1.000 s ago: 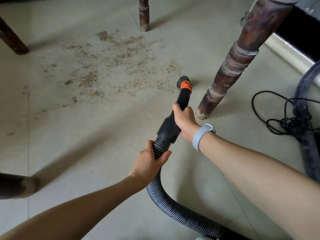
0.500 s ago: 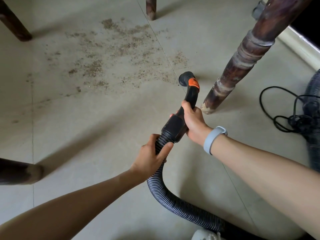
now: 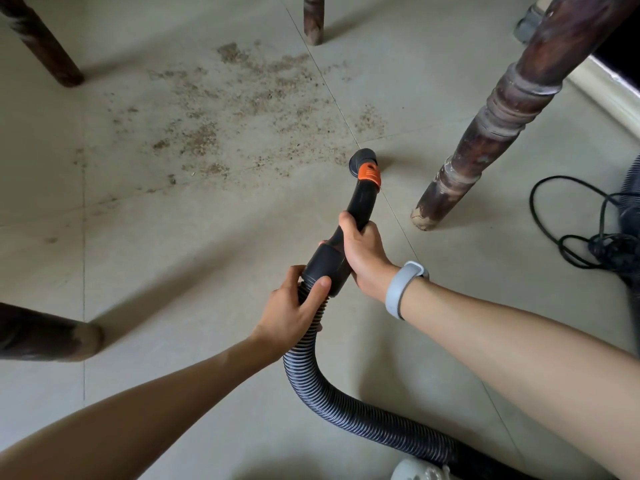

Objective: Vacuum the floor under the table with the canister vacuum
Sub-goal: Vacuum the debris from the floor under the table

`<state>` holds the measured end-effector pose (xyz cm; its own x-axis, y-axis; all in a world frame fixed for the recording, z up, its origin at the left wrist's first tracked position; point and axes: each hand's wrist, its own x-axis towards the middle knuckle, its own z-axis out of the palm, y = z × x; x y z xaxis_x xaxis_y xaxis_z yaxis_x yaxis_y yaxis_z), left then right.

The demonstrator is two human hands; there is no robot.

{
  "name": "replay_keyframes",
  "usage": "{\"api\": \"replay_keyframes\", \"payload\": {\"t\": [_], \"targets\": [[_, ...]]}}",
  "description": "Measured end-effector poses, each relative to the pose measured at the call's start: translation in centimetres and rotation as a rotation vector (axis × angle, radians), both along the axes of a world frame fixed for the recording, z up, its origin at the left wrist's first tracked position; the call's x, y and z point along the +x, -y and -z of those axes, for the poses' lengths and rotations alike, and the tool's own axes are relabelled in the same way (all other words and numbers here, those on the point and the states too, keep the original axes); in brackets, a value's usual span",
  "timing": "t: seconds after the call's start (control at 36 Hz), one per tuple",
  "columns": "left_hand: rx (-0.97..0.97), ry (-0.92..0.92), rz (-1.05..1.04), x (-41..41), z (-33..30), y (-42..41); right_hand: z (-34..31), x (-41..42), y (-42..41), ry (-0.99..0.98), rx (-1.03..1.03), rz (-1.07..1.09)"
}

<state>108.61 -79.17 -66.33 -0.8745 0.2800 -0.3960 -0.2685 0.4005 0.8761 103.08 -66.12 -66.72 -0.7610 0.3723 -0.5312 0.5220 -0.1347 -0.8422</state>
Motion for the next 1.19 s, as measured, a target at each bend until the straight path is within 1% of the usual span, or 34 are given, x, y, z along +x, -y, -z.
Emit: {"api": "replay_keyframes", "payload": {"t": [0.14, 0.17, 0.25, 0.31, 0.39, 0.58, 0.81, 0.92, 1.08, 1.19], "targets": [[-0.068, -0.069, -0.01, 0.0, 0.1, -0.4, -0.2, -0.5, -1.0, 0.032, 0.025, -0.02], [-0.08, -0.078, -0.009, 0.1, 0.2, -0.4, -0.6, -0.8, -1.1, 0.051, 0.013, -0.006], [-0.13, -0.106, 0.032, 0.6, 0.6, 0.1, -1.8, -2.3, -1.8, 0.084, -0.096, 0.131], [-0.14, -0.109, 0.04, 1.0, 0.7, 0.6, -2.4, -3.4, -2.1, 0.117, -0.069, 0.177], [-0.158, -0.124, 0.038, 1.0, 0.8, 1.2, -2.7, -4.3, -1.7, 0.115, -0.061, 0.188], [-0.124, -0.072, 0.021, -0.1, 0.1, 2.0, -2.1, -4.8, 0.7, 0.072, 0.169, 0.216], [-0.252, -0.176, 0.096, -2.2, -0.7, 0.3, -1.6, -3.9, -0.1, 0.048, 0.135, 0.228], [-0.303, -0.211, 0.112, -1.9, -0.1, -0.4, -0.8, -3.6, -0.7, 0.091, 0.12, 0.249], [-0.303, -0.197, 0.088, -3.3, 0.0, -1.0, -1.3, -4.9, -1.1, 0.071, 0.034, 0.229], [-0.32, -0.212, 0.074, -3.4, 0.1, -1.4, -1.0, -5.3, -1.1, 0.059, 0.048, 0.252]]}}
